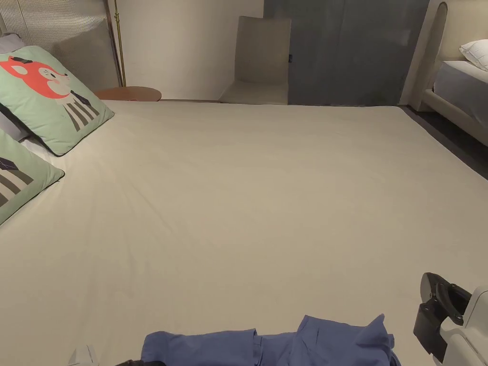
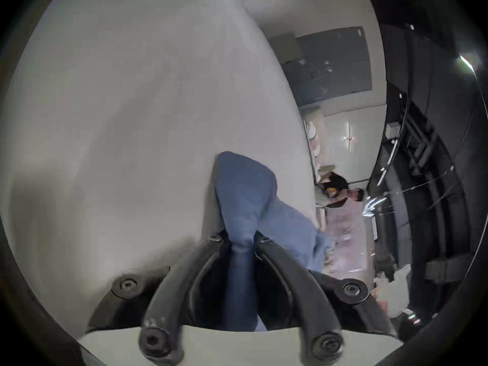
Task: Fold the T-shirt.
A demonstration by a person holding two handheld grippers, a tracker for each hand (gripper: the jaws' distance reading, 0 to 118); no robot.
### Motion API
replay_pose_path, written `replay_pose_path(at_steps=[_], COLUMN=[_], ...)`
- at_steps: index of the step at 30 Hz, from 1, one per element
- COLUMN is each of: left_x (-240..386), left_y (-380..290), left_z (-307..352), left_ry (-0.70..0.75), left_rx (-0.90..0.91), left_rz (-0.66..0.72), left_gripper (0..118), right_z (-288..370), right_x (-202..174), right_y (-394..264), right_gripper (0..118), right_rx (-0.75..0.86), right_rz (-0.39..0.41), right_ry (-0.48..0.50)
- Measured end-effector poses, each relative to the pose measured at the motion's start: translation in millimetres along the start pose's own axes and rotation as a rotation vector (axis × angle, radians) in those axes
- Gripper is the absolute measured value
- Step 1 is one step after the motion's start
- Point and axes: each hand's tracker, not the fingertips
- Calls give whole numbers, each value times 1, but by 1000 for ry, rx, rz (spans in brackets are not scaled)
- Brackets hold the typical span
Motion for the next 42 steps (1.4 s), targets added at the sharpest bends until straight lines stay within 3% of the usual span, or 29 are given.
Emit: replay_pose_path(at_steps=[3,12,16,20,25,32,34,35,37,39,42], left_x=[-2,2,44,109,163,174,172,172,177,183,188], left_y=[4,17,7,-8,-40,-92,-100,-101,-99,-94,-89], left_z=[24,123,124,83,-13,-139,-151,-149,-135,-112,-68], left_ry=[-68,54,-50,-151,-115,219,234,208,82,-35,-58], left_rx=[33,224,212,126,-18,-60,-55,-50,-45,-44,144], left_rz=[87,45,-26,-188,-357,-487,-498,-483,-442,-430,-487], left_gripper=[6,6,6,6,6,6,16,29,77,111,103], right_z=[0,-3,-5,-4,3,13,15,15,15,14,12], right_x=[1,1,-2,-1,11,39,44,47,50,52,52], right_y=[1,-2,-5,-5,-8,-10,-11,-11,-13,-15,-17], right_gripper=[0,0,0,0,0,0,0,0,0,0,0], right_rx=[1,-6,-13,-10,-2,8,7,7,4,0,-6], right_rz=[4,-14,-20,-25,-47,-75,-79,-83,-89,-97,-106], right_ry=[-5,8,31,47,32,-24,-36,-40,-48,-51,-50])
